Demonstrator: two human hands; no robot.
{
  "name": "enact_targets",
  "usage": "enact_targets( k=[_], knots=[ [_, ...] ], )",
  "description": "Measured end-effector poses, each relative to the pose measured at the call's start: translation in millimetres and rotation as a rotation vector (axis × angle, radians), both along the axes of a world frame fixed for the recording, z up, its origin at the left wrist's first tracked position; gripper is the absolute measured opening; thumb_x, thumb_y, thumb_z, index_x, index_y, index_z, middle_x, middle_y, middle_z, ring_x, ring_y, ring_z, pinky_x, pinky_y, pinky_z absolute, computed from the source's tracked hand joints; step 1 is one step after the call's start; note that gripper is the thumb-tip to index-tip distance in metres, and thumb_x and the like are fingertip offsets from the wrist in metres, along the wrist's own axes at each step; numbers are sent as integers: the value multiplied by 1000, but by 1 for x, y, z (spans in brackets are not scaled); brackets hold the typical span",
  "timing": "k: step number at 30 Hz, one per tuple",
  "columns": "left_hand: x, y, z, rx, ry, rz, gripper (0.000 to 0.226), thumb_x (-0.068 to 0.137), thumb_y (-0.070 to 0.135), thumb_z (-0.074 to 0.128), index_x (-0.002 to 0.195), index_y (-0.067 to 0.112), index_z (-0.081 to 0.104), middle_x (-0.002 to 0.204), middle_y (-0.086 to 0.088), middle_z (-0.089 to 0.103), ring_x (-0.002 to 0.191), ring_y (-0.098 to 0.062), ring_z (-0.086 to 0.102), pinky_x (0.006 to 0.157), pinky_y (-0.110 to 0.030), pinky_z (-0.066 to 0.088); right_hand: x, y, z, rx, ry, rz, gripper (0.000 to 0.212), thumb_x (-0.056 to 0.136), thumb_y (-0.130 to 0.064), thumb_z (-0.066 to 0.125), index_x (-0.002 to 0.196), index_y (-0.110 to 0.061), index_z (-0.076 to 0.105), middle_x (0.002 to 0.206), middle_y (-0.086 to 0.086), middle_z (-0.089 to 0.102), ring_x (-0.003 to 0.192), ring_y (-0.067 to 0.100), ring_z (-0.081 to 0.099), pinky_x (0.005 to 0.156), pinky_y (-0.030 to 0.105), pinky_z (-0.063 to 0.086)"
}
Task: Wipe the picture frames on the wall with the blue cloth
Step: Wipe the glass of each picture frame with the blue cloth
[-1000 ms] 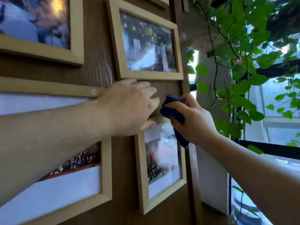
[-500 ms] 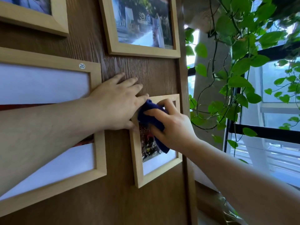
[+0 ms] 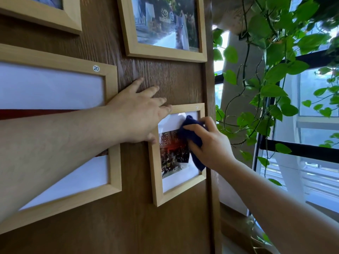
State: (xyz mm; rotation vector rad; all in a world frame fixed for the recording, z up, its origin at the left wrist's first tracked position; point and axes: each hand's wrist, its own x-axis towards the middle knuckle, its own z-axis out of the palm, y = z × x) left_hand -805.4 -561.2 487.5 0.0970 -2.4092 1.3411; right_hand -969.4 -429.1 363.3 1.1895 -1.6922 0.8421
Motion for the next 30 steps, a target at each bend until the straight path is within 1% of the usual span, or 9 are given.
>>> enact_targets(
  k=[3,6,8,13,17,20,23,26,30],
  knots=[
    [0,0,-2,7,-7,0,95,73,69,54,146,26,12,156,1,24,143,-28,7,113,-60,4,21,-8,-4,75,133,130,36,81,-27,64,116,-20,61,113,9,54,78,23,60,51,32,52],
    [-1,0,-2,14,-11,3,95,74,68,55,147,25,11,156,2,23,144,-27,6,112,-60,3,25,-9,-12,188,257,138,33,83,-27,62,115,-20,61,111,12,57,71,26,60,46,31,48],
    [-1,-1,-2,14,-13,4,96,73,69,55,146,24,12,156,2,23,144,-27,5,112,-60,3,16,-3,-15,192,250,84,31,82,-25,64,113,-20,64,109,12,59,67,28,60,44,33,49],
    [0,0,-2,23,-24,3,96,73,69,55,146,22,14,156,1,24,143,-27,7,113,-61,4,-8,12,-28,111,115,-56,32,76,-19,74,107,-19,68,107,10,60,70,28,62,44,37,52],
    [1,1,-1,26,-30,9,96,74,68,55,146,22,13,156,1,22,144,-26,6,113,-61,4,1,8,-28,124,159,14,29,79,-21,69,107,-16,68,107,11,60,70,26,62,44,35,52],
    [1,1,-1,24,-30,5,96,74,67,55,147,22,12,157,1,21,144,-26,5,113,-61,3,15,0,-28,206,268,110,28,84,-28,61,112,-20,63,110,11,58,72,24,60,47,32,50],
    [1,1,-2,28,-27,9,95,75,67,55,147,23,11,157,1,21,144,-26,5,113,-61,4,19,-5,-31,265,319,169,27,86,-26,59,112,-21,63,113,12,58,77,24,60,50,30,48],
    [0,1,-2,33,-26,16,95,75,66,56,147,23,10,157,2,20,144,-26,4,113,-61,2,5,4,-36,284,297,124,27,82,-21,64,108,-19,67,111,12,60,74,25,60,46,32,50],
    [0,1,-2,35,-34,25,95,75,65,55,147,22,10,157,2,20,144,-26,4,113,-62,3,-15,21,-48,300,201,17,32,76,-19,70,107,-20,66,108,12,60,67,28,60,44,36,51]
  ],
)
